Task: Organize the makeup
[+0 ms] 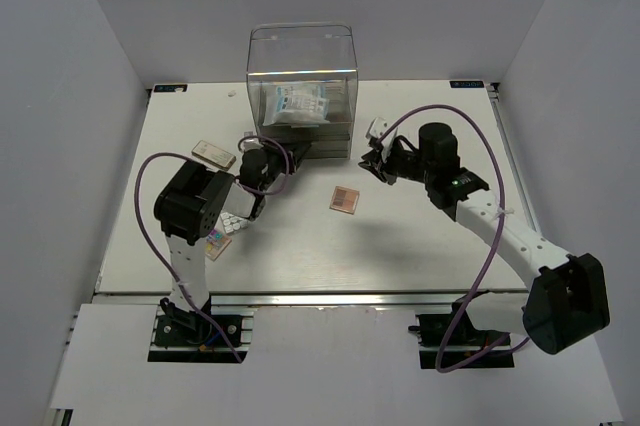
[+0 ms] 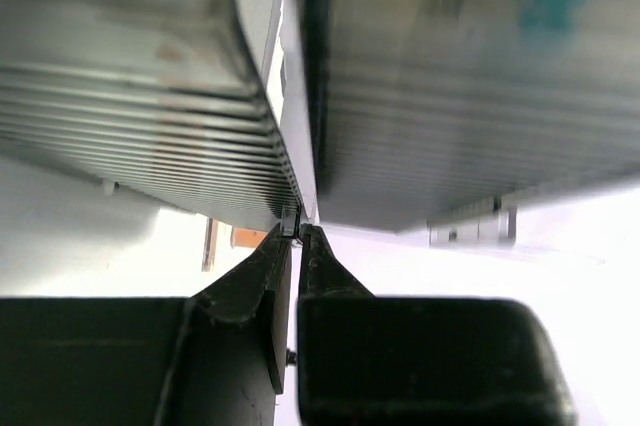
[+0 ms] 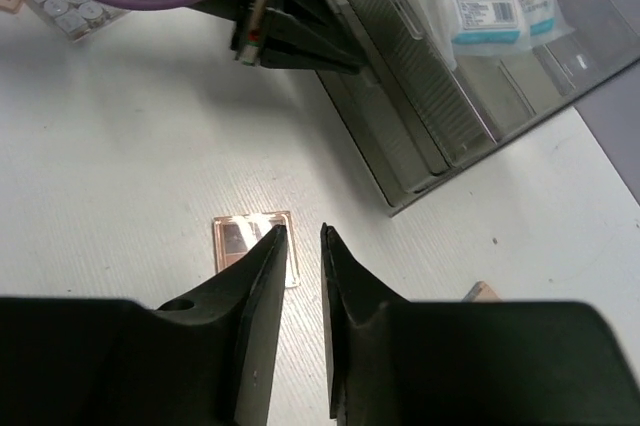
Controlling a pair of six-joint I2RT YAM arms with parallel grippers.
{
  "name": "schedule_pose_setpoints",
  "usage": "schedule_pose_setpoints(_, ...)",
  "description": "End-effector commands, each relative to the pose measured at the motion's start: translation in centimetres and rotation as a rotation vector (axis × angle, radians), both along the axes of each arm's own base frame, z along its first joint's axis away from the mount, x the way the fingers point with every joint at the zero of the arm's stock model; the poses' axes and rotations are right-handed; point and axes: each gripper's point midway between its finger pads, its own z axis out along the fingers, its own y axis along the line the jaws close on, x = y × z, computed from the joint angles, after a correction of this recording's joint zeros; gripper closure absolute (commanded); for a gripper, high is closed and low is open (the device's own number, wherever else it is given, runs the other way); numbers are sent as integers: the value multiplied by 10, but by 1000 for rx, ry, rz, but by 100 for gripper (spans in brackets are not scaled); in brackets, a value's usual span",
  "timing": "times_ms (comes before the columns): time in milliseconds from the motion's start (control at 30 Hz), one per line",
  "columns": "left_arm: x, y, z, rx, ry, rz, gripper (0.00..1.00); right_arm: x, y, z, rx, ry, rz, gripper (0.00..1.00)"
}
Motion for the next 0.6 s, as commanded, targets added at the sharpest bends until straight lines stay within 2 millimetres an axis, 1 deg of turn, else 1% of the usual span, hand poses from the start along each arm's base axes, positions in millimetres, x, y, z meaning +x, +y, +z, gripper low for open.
schedule_pose_setpoints(0, -24, 0, 3, 25, -14, -31, 92, 6, -13, 7, 34, 35, -74, 73)
schedule_pose_setpoints(67, -41, -7, 6, 28, -20, -73, 92, 10, -18, 3, 58, 92, -116, 72)
schedule_pose_setpoints(100, -49, -7, 16, 25, -38, -84, 92, 15, -25, 2, 64, 111, -144, 69)
schedule_pose_setpoints(133, -63, -8, 8, 37, -16, -100, 92, 18, -28, 0, 69, 131, -160, 67)
schedule_pose_setpoints(167, -71, -9, 15, 32, -27, -107, 92, 21, -31, 0, 86, 158, -184, 61)
schedule_pose_setpoints(200, -77, -9, 14, 35, -24, -115, 92, 27, -38, 0, 94, 171, -211, 58)
schedule_pose_setpoints(233, -89, -9, 6, 43, -2, -128, 92, 30, -40, -4, 94, 197, -225, 55)
schedule_pose_setpoints(267, -96, -10, 7, 40, -5, -135, 92, 33, -42, -5, 106, 224, -245, 48)
schedule_pose_setpoints(300, -99, -10, 11, 32, -9, -135, 90, 38, -48, -4, 114, 234, -265, 46)
schedule_pose_setpoints(333, -104, -11, 10, 33, -7, -141, 86, 42, -50, -6, 114, 254, -275, 44)
schedule_pose_setpoints(367, -107, -11, 8, 35, -1, -147, 68, 44, -53, -7, 113, 274, -282, 39)
schedule_pose_setpoints(400, -107, -11, 8, 36, 2, -148, 68, 44, -54, -9, 107, 278, -282, 36)
schedule_pose_setpoints(433, -106, -11, 9, 36, -3, -146, 47, 47, -55, -7, 103, 272, -279, 35)
schedule_pose_setpoints(467, -104, -12, 13, 33, -14, -147, 38, 46, -57, -9, 92, 280, -281, 32)
schedule_pose_setpoints(500, -103, -13, 15, 36, -21, -147, 32, 47, -61, -7, 78, 263, -267, 27)
schedule_pose_setpoints(533, -102, -14, 20, 34, -33, -149, 27, 48, -63, -6, 65, 252, -255, 26)
schedule_pose_setpoints(567, -100, -15, 23, 36, -39, -152, 25, 46, -66, -5, 50, 256, -241, 25)
